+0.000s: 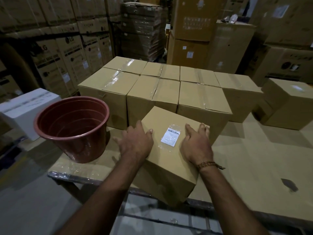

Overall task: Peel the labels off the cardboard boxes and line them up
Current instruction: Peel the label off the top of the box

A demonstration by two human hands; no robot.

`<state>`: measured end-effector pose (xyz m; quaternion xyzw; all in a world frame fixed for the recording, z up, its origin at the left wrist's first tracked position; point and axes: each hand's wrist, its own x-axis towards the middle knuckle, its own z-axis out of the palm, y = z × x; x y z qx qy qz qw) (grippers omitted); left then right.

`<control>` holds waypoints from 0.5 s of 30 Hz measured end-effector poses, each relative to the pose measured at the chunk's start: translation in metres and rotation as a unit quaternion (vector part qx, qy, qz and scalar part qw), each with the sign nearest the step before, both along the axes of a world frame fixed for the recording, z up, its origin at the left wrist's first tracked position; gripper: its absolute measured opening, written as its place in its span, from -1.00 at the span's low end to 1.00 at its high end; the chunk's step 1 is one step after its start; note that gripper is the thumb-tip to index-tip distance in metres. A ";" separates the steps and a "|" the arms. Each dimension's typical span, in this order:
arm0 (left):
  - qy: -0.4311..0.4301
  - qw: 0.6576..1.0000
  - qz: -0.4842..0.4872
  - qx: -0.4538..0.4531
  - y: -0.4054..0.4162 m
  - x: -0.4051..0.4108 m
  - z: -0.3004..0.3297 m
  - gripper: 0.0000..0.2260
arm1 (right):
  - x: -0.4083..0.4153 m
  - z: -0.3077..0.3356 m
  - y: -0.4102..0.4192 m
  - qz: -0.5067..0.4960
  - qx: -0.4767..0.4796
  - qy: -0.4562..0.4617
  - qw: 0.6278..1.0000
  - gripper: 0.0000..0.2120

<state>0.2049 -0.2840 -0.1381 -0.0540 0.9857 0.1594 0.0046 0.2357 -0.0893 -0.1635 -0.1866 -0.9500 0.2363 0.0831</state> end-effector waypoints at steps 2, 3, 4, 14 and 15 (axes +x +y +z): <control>-0.002 1.000 0.016 -0.010 -0.005 -0.002 -0.004 -0.32 | 0.005 0.001 -0.006 -0.033 -0.015 -0.007 0.999 -0.46; -0.006 1.000 0.028 -0.006 -0.008 -0.002 -0.006 -0.25 | 0.009 0.002 -0.009 -0.048 -0.019 -0.003 0.999 -0.46; -0.010 0.999 0.039 0.004 -0.010 0.000 -0.006 -0.19 | 0.012 0.002 -0.011 -0.059 -0.018 0.003 0.998 -0.47; 0.110 0.977 0.027 0.181 -0.011 0.027 -0.020 -0.45 | 0.008 0.009 0.024 0.011 0.058 -0.009 0.998 -0.56; 0.136 0.969 0.011 0.208 -0.011 0.027 -0.024 -0.49 | 0.010 0.007 0.027 0.014 0.056 0.010 0.998 -0.56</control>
